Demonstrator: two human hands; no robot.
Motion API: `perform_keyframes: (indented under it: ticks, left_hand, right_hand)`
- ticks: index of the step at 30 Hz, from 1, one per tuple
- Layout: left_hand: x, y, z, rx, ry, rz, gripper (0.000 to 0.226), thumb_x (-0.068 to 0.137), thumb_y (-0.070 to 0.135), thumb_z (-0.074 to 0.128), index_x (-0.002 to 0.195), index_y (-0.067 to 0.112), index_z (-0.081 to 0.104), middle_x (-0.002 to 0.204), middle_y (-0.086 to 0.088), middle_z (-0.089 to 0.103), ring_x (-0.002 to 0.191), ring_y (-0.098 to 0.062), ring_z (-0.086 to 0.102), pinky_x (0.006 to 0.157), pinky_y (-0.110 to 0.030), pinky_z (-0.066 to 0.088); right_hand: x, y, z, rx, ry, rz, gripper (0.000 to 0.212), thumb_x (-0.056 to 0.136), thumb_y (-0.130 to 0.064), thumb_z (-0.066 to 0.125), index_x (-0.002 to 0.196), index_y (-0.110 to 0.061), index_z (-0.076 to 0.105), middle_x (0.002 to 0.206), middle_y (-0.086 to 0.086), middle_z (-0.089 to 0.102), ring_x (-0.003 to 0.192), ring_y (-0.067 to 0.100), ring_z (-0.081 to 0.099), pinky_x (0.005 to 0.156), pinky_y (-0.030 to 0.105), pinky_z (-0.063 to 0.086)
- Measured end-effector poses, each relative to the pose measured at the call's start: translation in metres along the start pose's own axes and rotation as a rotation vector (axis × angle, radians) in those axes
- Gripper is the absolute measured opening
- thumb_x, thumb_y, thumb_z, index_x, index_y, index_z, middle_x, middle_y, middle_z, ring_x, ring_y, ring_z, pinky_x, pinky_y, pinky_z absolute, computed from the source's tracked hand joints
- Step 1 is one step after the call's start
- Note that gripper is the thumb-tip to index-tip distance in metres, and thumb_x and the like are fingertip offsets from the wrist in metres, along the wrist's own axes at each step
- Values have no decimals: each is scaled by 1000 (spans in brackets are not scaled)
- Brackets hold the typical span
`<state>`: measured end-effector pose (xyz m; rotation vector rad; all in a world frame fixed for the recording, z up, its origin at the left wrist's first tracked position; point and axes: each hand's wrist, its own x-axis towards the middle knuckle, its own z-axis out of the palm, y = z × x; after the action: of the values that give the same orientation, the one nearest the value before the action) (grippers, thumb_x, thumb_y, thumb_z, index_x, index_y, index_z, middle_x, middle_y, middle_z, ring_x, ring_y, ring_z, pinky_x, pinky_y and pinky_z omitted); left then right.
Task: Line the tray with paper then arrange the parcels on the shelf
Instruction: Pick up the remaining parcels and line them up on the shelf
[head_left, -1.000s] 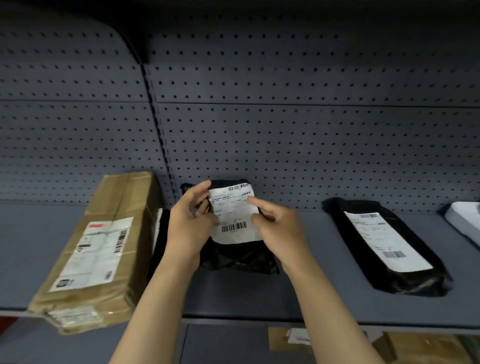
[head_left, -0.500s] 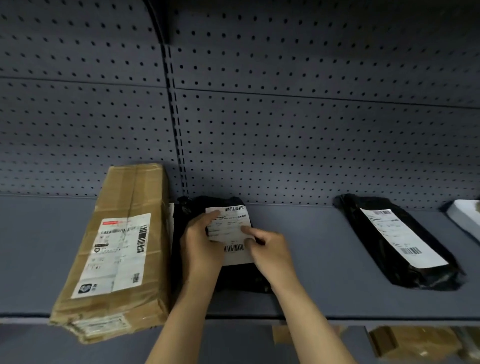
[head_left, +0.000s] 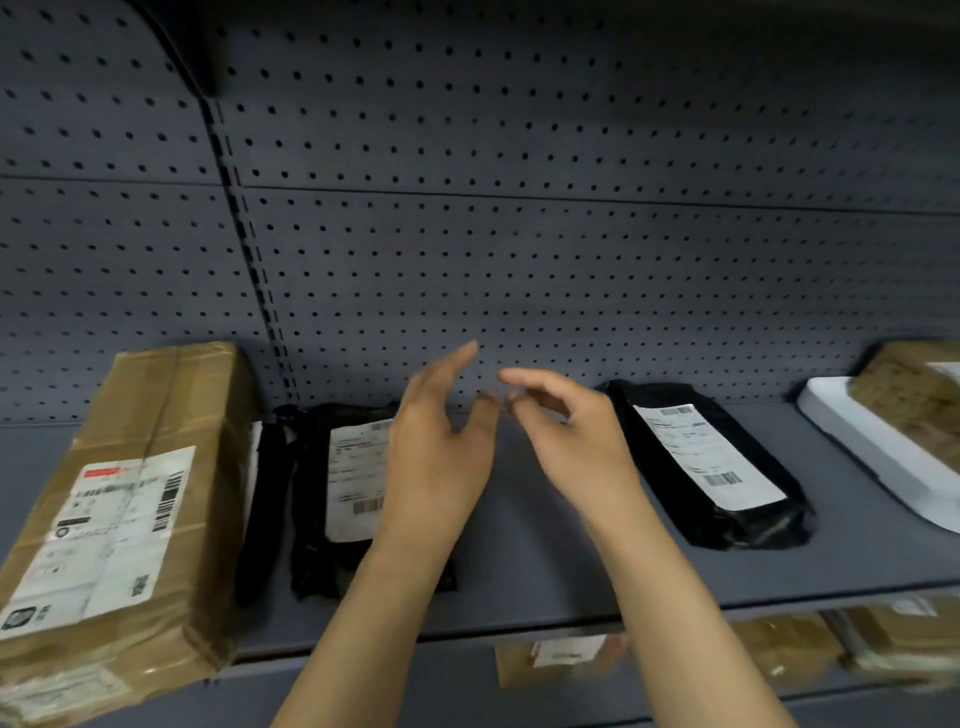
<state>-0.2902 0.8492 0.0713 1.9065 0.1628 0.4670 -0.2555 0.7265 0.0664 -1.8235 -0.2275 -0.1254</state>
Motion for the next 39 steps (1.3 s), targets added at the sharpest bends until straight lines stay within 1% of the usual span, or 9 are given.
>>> perform_keyframes:
  ticks: [2,5,10,16,22,31,34,37,39]
  left_hand:
    - [2,19,21,-62,-40,-15,45,100,29,58,142,45,52,152,14,47,137,2,44,104,-18,34]
    - [-4,37,62,-154,-101,-50,46,101,29,56,142,49,51,148,21,47,98,33,48,84,0,34]
    - [-15,58,132,-251,-102,-196,48,101,31,56,147,43,48,153,22,46,144,-2,39,117,-34,36]
    - [-18,74,194,-240,-75,-239,56,100,34,57,153,38,41,157,17,42,140,-2,39,100,-24,32]
    - [-20,65,223,-192,-69,-263,59,100,31,58,156,33,38,160,15,39,149,-8,32,103,-22,30]
    - [-25,14,249,-55,-151,-455,36,94,13,63,127,27,65,103,17,70,114,-19,68,98,-39,55]
    - [-27,9,252,-62,-140,-472,30,92,16,66,119,28,71,105,12,74,110,-19,70,99,-42,56]
    - [-24,12,252,-101,-148,-495,29,90,15,63,115,28,72,111,7,75,110,-19,69,99,-42,56]
    - [-22,14,249,-127,-137,-510,29,91,14,61,116,24,73,112,5,75,110,-20,69,98,-41,56]
  right_hand:
    - [5,-3,-31,21,27,-3,30,94,-17,65,96,-45,75,108,-21,75,106,-6,66,96,20,48]
    - [9,0,-81,20,48,23,28,94,-18,66,103,-42,76,101,-24,75,95,-14,65,85,12,46]
    - [15,23,-164,10,70,64,29,96,-18,64,107,-43,74,109,-25,71,103,-15,61,86,12,45]
    - [23,55,-239,-9,74,100,32,96,-13,63,101,-42,73,111,-24,72,106,-11,64,87,8,44]
    - [32,82,-263,-15,66,143,32,95,-9,63,110,-35,74,108,-27,70,93,-27,60,78,-4,43]
    - [29,143,-250,-70,30,339,45,92,-15,66,137,-19,64,127,-9,68,123,7,61,104,22,44]
    - [25,148,-247,-96,27,388,45,86,-25,68,132,-22,70,126,-9,72,120,9,65,109,36,49]
    - [24,144,-245,-81,40,389,36,86,-23,65,120,-29,76,104,-22,76,105,-1,68,101,28,53]
    - [24,140,-242,-82,57,381,42,83,-27,66,123,-26,75,113,-17,76,111,2,67,105,31,52]
